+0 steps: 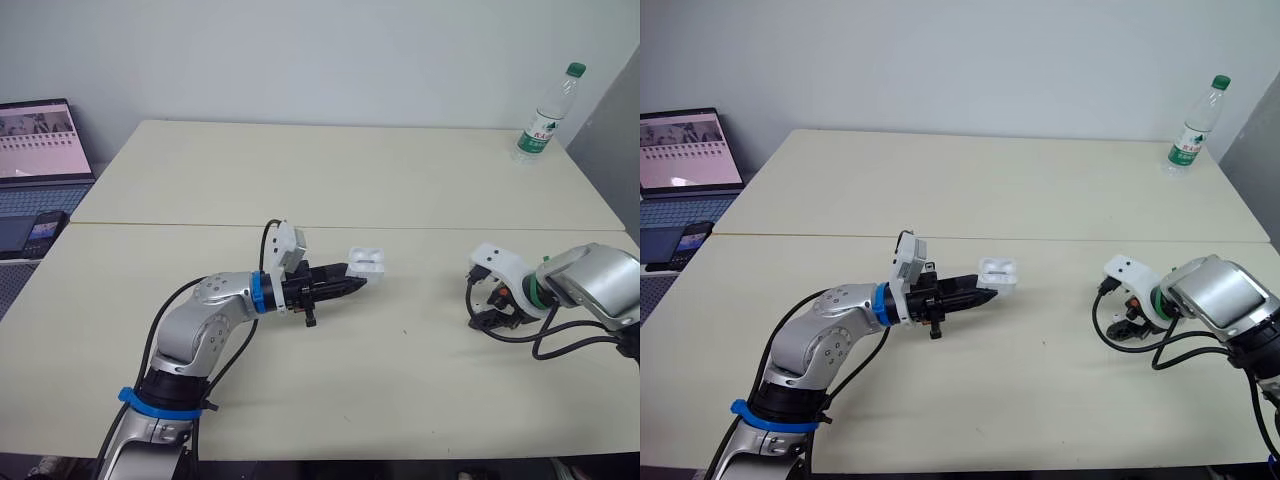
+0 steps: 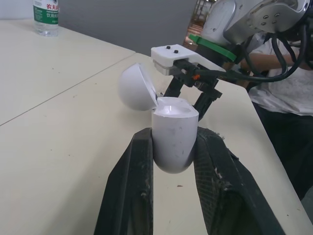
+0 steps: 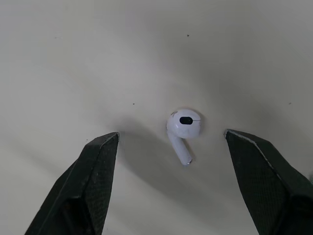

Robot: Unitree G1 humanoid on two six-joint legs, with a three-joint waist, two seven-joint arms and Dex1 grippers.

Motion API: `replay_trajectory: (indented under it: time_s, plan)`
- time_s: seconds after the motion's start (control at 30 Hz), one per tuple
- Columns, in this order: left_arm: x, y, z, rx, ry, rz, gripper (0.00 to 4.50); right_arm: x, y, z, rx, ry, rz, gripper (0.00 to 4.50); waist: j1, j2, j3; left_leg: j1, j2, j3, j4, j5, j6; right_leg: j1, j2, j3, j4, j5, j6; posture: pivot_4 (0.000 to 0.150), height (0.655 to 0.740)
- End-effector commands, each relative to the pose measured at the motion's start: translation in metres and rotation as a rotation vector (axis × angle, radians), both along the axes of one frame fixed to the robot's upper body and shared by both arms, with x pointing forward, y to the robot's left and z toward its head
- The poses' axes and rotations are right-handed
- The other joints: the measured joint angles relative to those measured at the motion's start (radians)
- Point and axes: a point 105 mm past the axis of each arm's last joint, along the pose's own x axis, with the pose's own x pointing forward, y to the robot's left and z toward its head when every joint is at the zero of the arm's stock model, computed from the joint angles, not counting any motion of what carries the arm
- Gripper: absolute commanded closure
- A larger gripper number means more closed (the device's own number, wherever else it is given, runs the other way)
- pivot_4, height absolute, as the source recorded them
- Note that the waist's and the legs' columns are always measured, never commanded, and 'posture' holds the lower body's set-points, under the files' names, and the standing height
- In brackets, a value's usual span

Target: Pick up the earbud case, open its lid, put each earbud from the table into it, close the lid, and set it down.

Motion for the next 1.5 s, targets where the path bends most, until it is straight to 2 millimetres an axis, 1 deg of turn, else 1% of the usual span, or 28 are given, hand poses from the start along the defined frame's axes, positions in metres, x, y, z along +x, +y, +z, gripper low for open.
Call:
replay_trajectory:
  time_s: [0.03, 0.2, 0.43, 0.53, 0.6, 0.63, 0.67, 0.7, 0.73, 0.77, 0.8, 1.03, 1.1, 1.13, 1.23, 1.3, 1.4, 1.5]
  plan:
    - [-0.005, -0.002, 0.011, -0.008, -0.057, -0.017, 3.72, 0.01, -0.002, 0.007, -0.028, -0.036, -0.01, 0.91, 0.0, 0.0, 0.0, 0.0, 0.0, 0.0, 0.0, 0.0, 0.0, 0.0, 0.0, 0.0, 0.0, 0.0, 0.0, 0.15, 0.7362]
    - [-0.005, 0.0, 0.01, 0.002, -0.057, -0.021, 3.72, 0.012, -0.003, 0.005, -0.033, -0.023, -0.023, 0.91, 0.001, 0.0, 0.0, 0.0, 0.0, 0.0, 0.0, 0.0, 0.0, 0.0, 0.0, 0.0, 0.0, 0.0, 0.0, 0.15, 0.7362]
    - [-0.005, -0.001, 0.008, 0.005, -0.054, -0.025, 3.72, 0.007, 0.0, 0.003, -0.024, 0.001, -0.017, 0.91, 0.001, 0.0, 0.0, 0.0, 0.0, 0.0, 0.001, 0.0, 0.0, 0.0, 0.0, 0.0, 0.0, 0.0, 0.0, 0.15, 0.7362]
    - [-0.006, -0.001, 0.008, 0.001, -0.051, -0.031, 3.72, 0.007, 0.001, 0.003, -0.023, 0.003, -0.014, 1.48, 0.001, 0.0, 0.0, 0.0, 0.0, -0.001, 0.001, 0.0, 0.0, 0.0, 0.0, 0.0, 0.0, 0.0, 0.0, 0.15, 0.7362]
    - [-0.005, -0.002, 0.009, -0.015, -0.047, -0.028, 3.72, 0.006, 0.001, 0.004, -0.025, 0.003, -0.012, 2.14, 0.001, 0.0, 0.0, 0.0, 0.0, -0.001, 0.001, 0.0, 0.0, 0.0, 0.0, 0.0, 0.0, 0.0, 0.0, 0.15, 0.7362]
    - [-0.005, -0.002, 0.009, -0.017, -0.047, -0.028, 3.72, 0.006, 0.001, 0.004, -0.025, 0.005, -0.01, 2.61, 0.001, 0.0, 0.0, 0.0, 0.0, -0.001, 0.001, 0.0, 0.0, 0.0, 0.0, 0.0, 0.0, 0.0, 0.0, 0.15, 0.7362]
    - [-0.005, -0.002, 0.01, -0.017, -0.047, -0.028, 3.72, 0.005, 0.002, 0.004, -0.025, 0.005, -0.008, 2.86, 0.001, 0.0, 0.0, 0.0, 0.0, -0.001, 0.001, 0.0, 0.0, 0.0, 0.0, 0.0, 0.0, 0.0, 0.0, 0.15, 0.7362]
    - [-0.005, -0.002, 0.009, -0.016, -0.047, -0.028, 3.72, 0.005, 0.002, 0.005, -0.025, 0.005, -0.007, 3.27, 0.001, 0.0, 0.0, 0.0, 0.0, -0.001, 0.001, 0.0, 0.0, 0.0, 0.0, 0.0, 0.0, 0.0, 0.0, 0.15, 0.7362]
    - [-0.005, -0.002, 0.009, -0.017, -0.045, -0.028, 3.72, 0.004, 0.002, 0.005, -0.025, 0.005, -0.003, 3.48, 0.001, 0.0, 0.0, 0.0, 0.0, -0.001, 0.001, 0.0, 0.0, 0.0, 0.0, 0.0, 0.0, 0.0, 0.0, 0.15, 0.7362]
    - [-0.005, -0.002, 0.009, -0.018, -0.044, -0.028, 3.72, 0.004, 0.003, 0.006, -0.022, 0.003, 0.001, 3.83, 0.001, 0.0, 0.0, 0.0, 0.0, -0.001, 0.001, 0.0, 0.0, 0.0, 0.0, 0.0, 0.0, 0.0, 0.0, 0.15, 0.7362]
    - [-0.005, -0.002, 0.009, -0.018, -0.043, -0.029, 3.72, 0.004, 0.004, 0.007, -0.018, 0.002, 0.005, 4.08, 0.001, 0.0, 0.0, 0.0, 0.0, -0.001, 0.001, 0.0, 0.0, 0.0, 0.0, 0.0, 0.0, 0.0, 0.0, 0.15, 0.7362]
    - [-0.005, -0.002, 0.007, -0.017, -0.036, -0.028, 3.72, -0.002, 0.01, 0.013, 0.004, -0.006, 0.052, 4.1, 0.001, 0.0, 0.0, 0.0, 0.0, -0.001, 0.001, 0.0, 0.0, 0.0, 0.0, 0.0, 0.0, 0.0, 0.0, 0.15, 0.7362]
    - [-0.004, -0.002, 0.008, -0.029, -0.038, -0.02, 3.72, -0.001, 0.014, 0.018, 0.034, -0.042, 0.075, 4.1, 0.001, 0.0, 0.0, 0.0, 0.0, -0.001, 0.001, 0.0, 0.0, 0.0, 0.0, 0.0, 0.0, 0.0, 0.0, 0.15, 0.7362]
    - [-0.002, -0.003, 0.01, -0.047, -0.046, -0.005, 3.72, 0.002, 0.022, 0.024, 0.09, -0.078, 0.078, 4.1, 0.001, 0.0, 0.0, 0.0, 0.0, -0.001, 0.001, 0.0, 0.0, 0.0, 0.0, -0.001, 0.0, 0.0, 0.0, 0.15, 0.7362]
    - [0.003, -0.005, 0.014, -0.087, -0.059, 0.032, 3.72, 0.006, 0.035, 0.036, 0.208, -0.156, 0.086, 4.1, 0.0, 0.0, 0.0, 0.0, 0.0, 0.0, 0.001, 0.0, 0.0, 0.0, 0.0, 0.0, 0.0, 0.0, 0.0, 0.15, 0.7362]
    - [0.005, -0.007, 0.012, -0.091, -0.056, 0.056, 3.72, 0.011, 0.047, 0.049, 0.339, -0.25, 0.079, 4.1, 0.001, 0.0, 0.0, 0.0, 0.0, -0.001, 0.001, 0.0, 0.0, 0.0, 0.0, 0.0, 0.001, 0.0, 0.0, 0.15, 0.7362]
    - [0.008, -0.007, 0.01, -0.093, -0.052, 0.078, 3.72, 0.013, 0.054, 0.06, 0.461, -0.342, 0.053, 4.1, 0.002, 0.0, 0.0, 0.0, 0.0, -0.002, 0.001, 0.0, 0.0, 0.001, 0.001, -0.001, 0.001, 0.0, 0.0, 0.15, 0.7362]
    - [0.017, -0.006, 0.012, -0.111, -0.064, 0.129, 3.72, 0.018, 0.057, 0.075, 0.595, -0.473, -0.002, 4.1, 0.003, 0.0, 0.0, -0.001, -0.001, -0.002, 0.001, 0.0, 0.0, 0.001, 0.001, 0.0, 0.001, 0.0, 0.0, 0.15, 0.7362]
